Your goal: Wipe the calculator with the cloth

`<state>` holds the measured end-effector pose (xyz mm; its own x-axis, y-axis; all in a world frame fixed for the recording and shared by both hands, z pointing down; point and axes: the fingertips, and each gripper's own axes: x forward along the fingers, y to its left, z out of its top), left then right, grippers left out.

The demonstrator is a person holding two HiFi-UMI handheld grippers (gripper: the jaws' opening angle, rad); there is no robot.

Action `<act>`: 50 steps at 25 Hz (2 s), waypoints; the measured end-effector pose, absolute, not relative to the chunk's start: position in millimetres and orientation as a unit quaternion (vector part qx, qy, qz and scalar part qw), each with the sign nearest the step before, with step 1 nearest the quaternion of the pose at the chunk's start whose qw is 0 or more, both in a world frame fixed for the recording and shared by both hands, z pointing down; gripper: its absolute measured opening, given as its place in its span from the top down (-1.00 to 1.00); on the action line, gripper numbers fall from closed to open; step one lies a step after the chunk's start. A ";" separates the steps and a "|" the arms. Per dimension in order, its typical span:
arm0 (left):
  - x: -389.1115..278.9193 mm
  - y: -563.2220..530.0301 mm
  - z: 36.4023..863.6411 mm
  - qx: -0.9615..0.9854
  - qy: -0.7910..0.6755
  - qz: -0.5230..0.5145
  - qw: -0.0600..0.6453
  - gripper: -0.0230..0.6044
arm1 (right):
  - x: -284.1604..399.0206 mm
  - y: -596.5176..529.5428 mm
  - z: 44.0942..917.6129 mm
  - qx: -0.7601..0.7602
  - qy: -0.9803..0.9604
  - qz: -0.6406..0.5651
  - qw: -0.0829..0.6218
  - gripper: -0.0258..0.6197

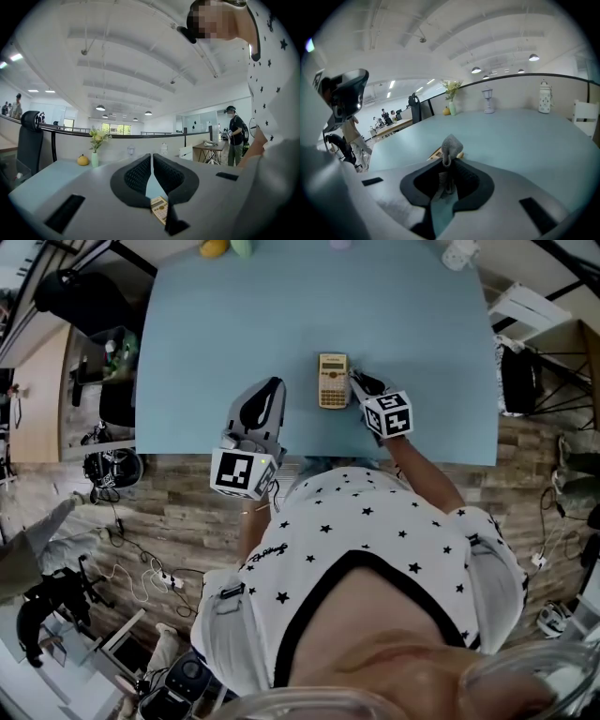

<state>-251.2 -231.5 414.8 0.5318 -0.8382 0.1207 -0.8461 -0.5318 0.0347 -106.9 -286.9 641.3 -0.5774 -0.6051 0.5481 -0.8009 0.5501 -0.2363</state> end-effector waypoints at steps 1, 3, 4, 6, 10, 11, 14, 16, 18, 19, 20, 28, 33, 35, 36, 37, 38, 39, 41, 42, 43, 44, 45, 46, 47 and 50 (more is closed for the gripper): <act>-250.4 -232.1 414.9 0.875 -0.481 0.044 0.044 0.80 | -101.8 -290.9 636.2 0.418 -0.854 0.241 0.196 0.75; -247.9 -233.8 415.4 0.876 -0.478 0.046 0.042 0.80 | -92.7 -298.9 624.1 0.429 -0.852 0.242 0.175 0.75; -246.4 -234.6 415.8 0.877 -0.476 0.047 0.041 0.80 | -89.0 -302.2 617.7 0.434 -0.852 0.242 0.165 0.75; -242.9 -235.5 416.3 0.881 -0.470 0.048 0.040 0.80 | -82.9 -306.3 603.8 0.441 -0.852 0.245 0.140 0.75; -235.4 -239.9 413.9 0.887 -0.458 0.048 0.037 0.80 | -69.7 -313.3 564.8 0.465 -0.850 0.233 0.083 0.75; -233.7 -242.1 412.6 0.888 -0.455 0.048 0.036 0.80 | -66.0 -315.9 553.2 0.473 -0.849 0.224 0.070 0.75; -229.8 -248.8 408.9 0.892 -0.447 0.048 0.032 0.80 | -58.1 -322.0 519.9 0.483 -0.850 0.210 0.028 0.75; -227.3 -252.6 407.5 0.895 -0.443 0.046 0.031 0.80 | -56.7 -323.8 499.6 0.478 -0.855 0.202 0.007 0.75; -223.6 -256.1 407.9 0.897 -0.439 0.046 0.031 0.80 | -56.9 -323.6 480.5 0.468 -0.863 0.190 -0.009 0.75; -221.7 -257.6 408.5 0.898 -0.437 0.046 0.031 0.80 | -57.3 -323.1 471.5 0.463 -0.867 0.183 -0.016 0.75; -219.8 -258.9 409.1 0.899 -0.435 0.046 0.031 0.80 | -57.8 -322.5 462.8 0.459 -0.870 0.175 -0.023 0.75; -212.2 -264.7 407.2 0.903 -0.425 0.048 0.029 0.80 | -64.2 -311.1 417.2 0.434 -0.888 0.144 -0.060 0.75; -210.7 -264.6 409.4 0.904 -0.423 0.047 0.030 0.80 | -65.1 -307.1 413.9 0.434 -0.892 0.121 -0.048 0.75; -210.7 -264.0 410.0 0.904 -0.423 0.048 0.030 0.80 | -67.1 -306.0 413.5 0.431 -0.893 0.118 -0.046 0.75; -210.5 -263.7 409.9 0.904 -0.423 0.049 0.031 0.80 | -67.7 -305.7 413.2 0.430 -0.894 0.118 -0.047 0.75; -210.3 -263.4 409.5 0.904 -0.424 0.048 0.031 0.80 | -68.3 -305.6 412.8 0.429 -0.894 0.118 -0.047 0.75; -210.2 -263.1 409.0 0.904 -0.424 0.048 0.030 0.80 | -68.9 -305.5 412.5 0.428 -0.895 0.118 -0.047 0.75; -210.5 -262.9 408.7 0.903 -0.425 0.048 0.030 0.80 | -69.8 -305.6 412.1 0.426 -0.896 0.117 -0.046 0.75; -212.3 -262.4 408.6 0.902 -0.428 0.050 0.031 0.80 | -72.8 -305.9 411.7 0.423 -0.898 0.115 -0.043 0.75; -213.6 -261.9 408.5 0.901 -0.429 0.050 0.031 0.80 | -74.4 -305.8 411.5 0.421 -0.899 0.114 -0.042 0.75; -215.0 -261.5 408.5 0.900 -0.431 0.050 0.032 0.80 | -75.8 -305.7 411.1 0.420 -0.900 0.114 -0.041 0.75; -216.2 -261.1 408.6 0.900 -0.433 0.050 0.033 0.80 | -77.0 -305.5 410.8 0.419 -0.900 0.114 -0.040 0.75; -217.1 -260.8 408.7 0.899 -0.434 0.050 0.033 0.80 | -78.2 -305.1 410.5 0.417 -0.901 0.114 -0.039 0.75; -217.7 -260.7 408.8 0.899 -0.435 0.050 0.034 0.80 | -79.7 -304.6 410.4 0.415 -0.902 0.113 -0.037 0.75; -217.9 -260.7 408.8 0.898 -0.435 0.050 0.034 0.80 | -81.6 -303.9 410.4 0.411 -0.904 0.112 -0.034 0.75; -216.4 -261.0 408.4 0.899 -0.434 0.049 0.034 0.80 | -85.7 -302.3 410.7 0.402 -0.909 0.109 -0.026 0.76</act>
<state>-216.4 -261.0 408.4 0.6186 -0.7770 0.1169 -0.7835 -0.6211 0.0182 -85.7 -302.3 410.7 -0.6751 -0.7366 0.0403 -0.7251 0.6525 -0.2200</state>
